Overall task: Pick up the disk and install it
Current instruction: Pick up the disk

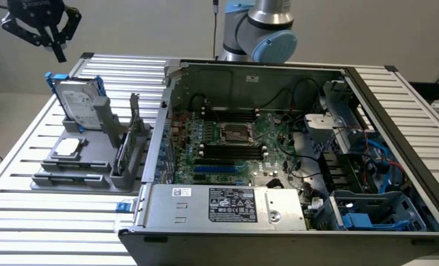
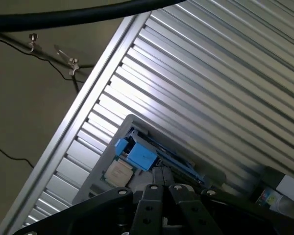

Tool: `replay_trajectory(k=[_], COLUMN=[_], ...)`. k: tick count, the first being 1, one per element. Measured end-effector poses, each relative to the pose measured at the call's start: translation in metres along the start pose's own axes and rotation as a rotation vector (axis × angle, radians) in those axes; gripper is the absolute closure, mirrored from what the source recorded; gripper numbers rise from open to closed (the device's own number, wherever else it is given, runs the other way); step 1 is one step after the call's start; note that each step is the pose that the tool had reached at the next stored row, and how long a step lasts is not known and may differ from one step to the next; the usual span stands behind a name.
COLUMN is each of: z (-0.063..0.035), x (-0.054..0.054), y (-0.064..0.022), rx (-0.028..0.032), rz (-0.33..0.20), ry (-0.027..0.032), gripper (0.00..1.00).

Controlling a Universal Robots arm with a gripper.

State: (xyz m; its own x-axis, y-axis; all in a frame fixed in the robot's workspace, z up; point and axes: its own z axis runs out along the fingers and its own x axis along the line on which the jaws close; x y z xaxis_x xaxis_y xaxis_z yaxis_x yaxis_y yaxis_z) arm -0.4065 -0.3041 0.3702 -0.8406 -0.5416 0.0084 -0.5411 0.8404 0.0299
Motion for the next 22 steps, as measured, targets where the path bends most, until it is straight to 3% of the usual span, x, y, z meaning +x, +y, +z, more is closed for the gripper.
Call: replay_trajectory(k=[22], z=[0.0023], x=[0.0000], y=[-0.0001], rx=[-0.0083], rz=[-0.279], ry=[0.0221], gripper=[0.89])
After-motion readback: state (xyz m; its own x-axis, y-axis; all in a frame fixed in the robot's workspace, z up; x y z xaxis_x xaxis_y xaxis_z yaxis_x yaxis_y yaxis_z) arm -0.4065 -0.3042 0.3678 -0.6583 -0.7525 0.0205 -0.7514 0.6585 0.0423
